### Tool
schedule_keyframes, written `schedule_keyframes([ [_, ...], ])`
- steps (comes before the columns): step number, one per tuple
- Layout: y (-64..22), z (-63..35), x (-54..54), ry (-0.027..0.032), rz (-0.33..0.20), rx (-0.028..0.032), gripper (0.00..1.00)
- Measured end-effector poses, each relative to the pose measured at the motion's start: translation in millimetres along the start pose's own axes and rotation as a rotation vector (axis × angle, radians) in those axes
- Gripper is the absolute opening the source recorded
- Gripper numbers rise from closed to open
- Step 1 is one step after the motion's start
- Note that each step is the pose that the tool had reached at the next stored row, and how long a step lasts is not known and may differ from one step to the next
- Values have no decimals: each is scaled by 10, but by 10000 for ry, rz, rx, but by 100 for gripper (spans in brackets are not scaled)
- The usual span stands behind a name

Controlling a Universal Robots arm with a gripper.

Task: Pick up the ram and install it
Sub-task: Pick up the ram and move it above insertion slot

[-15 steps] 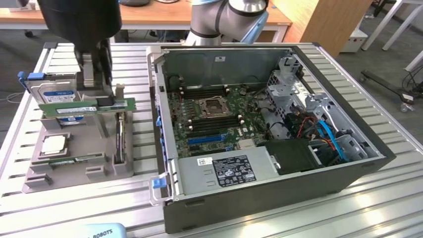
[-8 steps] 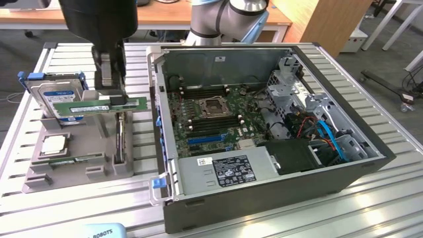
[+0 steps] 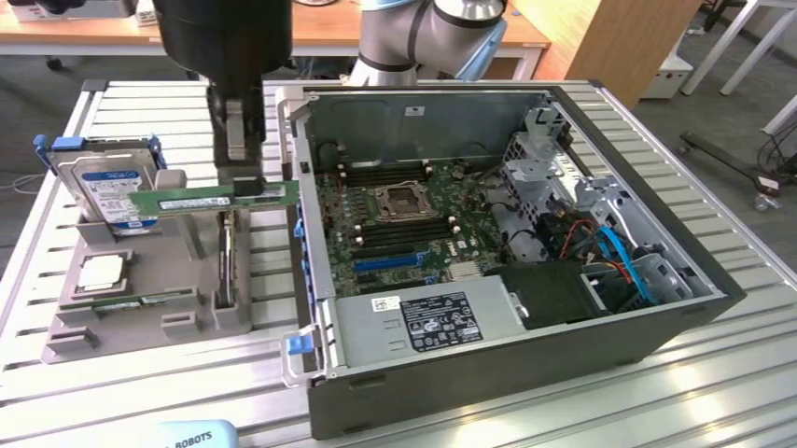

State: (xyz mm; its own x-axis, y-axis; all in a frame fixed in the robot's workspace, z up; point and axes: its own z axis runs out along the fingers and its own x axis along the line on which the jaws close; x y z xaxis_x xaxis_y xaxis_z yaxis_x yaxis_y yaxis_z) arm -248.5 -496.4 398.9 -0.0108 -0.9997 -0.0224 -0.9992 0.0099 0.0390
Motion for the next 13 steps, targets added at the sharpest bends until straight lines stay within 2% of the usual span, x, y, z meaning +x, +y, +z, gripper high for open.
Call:
schedule_keyframes([
  [13,-339,-14,-3,0,-1,-1,12],
])
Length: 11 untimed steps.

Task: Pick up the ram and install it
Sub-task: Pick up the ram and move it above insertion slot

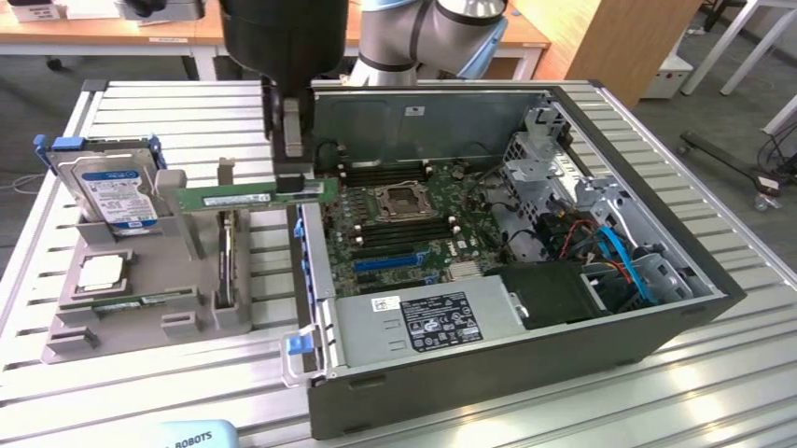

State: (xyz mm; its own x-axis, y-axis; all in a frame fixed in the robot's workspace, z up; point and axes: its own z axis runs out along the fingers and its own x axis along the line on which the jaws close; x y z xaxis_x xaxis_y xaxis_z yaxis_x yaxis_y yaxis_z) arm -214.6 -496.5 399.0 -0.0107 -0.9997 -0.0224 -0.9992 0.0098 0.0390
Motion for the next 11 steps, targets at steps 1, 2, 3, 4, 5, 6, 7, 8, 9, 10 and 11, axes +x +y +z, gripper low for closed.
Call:
schedule_keyframes([
  [1,-27,-1,0,0,0,0,12],
  [2,-54,-2,0,1,0,0,12],
  [3,-83,-4,-1,1,0,-1,12],
  [4,-110,-5,-1,1,2,-1,12],
  [5,-138,-5,-1,0,1,0,12],
  [6,-166,-6,-2,0,1,0,12],
  [7,-195,-7,-2,0,0,0,12],
  [8,-225,-9,-2,1,0,-1,12],
  [9,-253,-10,-2,0,-1,0,12],
  [10,-281,-11,-3,0,0,0,12],
  [11,-311,-12,-3,1,1,-1,12],
])
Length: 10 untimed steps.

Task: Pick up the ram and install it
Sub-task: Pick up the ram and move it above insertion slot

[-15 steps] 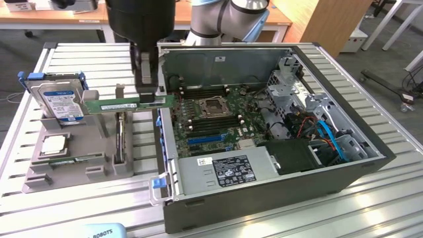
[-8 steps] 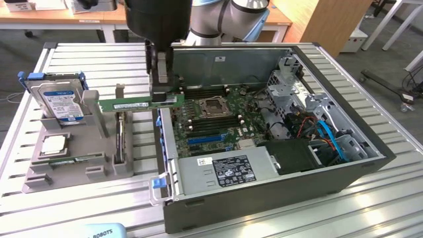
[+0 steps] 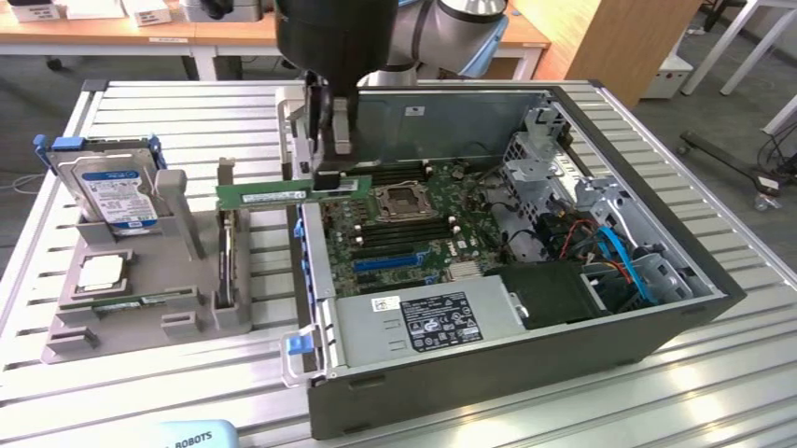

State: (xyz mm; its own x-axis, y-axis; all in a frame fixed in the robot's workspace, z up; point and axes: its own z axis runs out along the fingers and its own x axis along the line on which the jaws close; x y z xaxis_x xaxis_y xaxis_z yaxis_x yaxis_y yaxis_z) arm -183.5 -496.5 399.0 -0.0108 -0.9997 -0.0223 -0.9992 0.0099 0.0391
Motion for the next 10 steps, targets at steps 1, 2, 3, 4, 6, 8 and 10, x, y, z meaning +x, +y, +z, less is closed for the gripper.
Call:
schedule_keyframes([
  [1,-27,-1,0,-1,0,0,12],
  [2,-54,-2,0,0,0,0,12],
  [3,-81,-3,-1,0,0,0,12],
  [4,-109,-4,-1,0,-1,0,12],
  [6,-169,-7,-2,0,0,0,12],
  [8,-239,-9,-3,-1,0,1,12],
  [10,-305,-12,-3,0,-2,0,12],
])
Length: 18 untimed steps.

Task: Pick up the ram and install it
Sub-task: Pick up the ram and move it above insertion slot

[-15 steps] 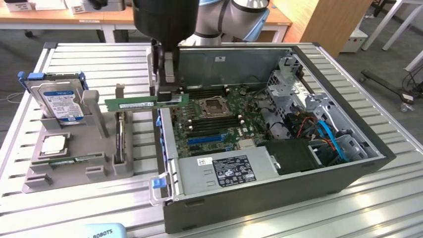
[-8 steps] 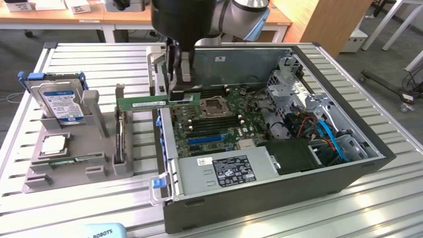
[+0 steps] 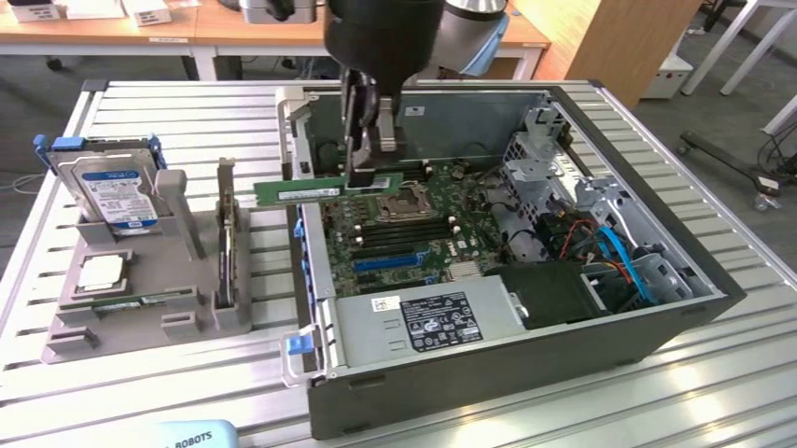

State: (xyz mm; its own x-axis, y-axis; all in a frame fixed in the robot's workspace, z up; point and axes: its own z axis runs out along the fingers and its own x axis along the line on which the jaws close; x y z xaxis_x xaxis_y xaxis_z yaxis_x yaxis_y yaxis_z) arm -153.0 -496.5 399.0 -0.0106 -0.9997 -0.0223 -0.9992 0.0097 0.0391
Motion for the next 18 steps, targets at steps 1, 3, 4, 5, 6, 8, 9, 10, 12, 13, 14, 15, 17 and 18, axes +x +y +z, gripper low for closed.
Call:
schedule_keyframes([
  [1,-34,-1,-1,0,0,0,12],
  [3,-102,-4,-1,0,1,0,12],
  [4,-138,-5,-2,0,1,0,12],
  [5,-172,-6,-2,0,0,0,12],
  [6,-208,-8,-2,0,-1,0,12],
  [8,-276,-11,-3,0,0,0,12],
  [9,-311,-12,-3,0,0,0,12],
  [10,-346,-14,-3,1,-1,-1,12],
  [12,-418,-16,-4,-1,-1,0,12],
  [13,-453,-18,-5,0,0,0,12],
  [14,-488,-19,-5,0,-1,0,12],
  [15,-523,-20,-5,0,-2,0,12],
  [17,-592,-23,-6,0,-1,-1,12],
  [18,-625,-24,-6,-1,-1,0,12],
])
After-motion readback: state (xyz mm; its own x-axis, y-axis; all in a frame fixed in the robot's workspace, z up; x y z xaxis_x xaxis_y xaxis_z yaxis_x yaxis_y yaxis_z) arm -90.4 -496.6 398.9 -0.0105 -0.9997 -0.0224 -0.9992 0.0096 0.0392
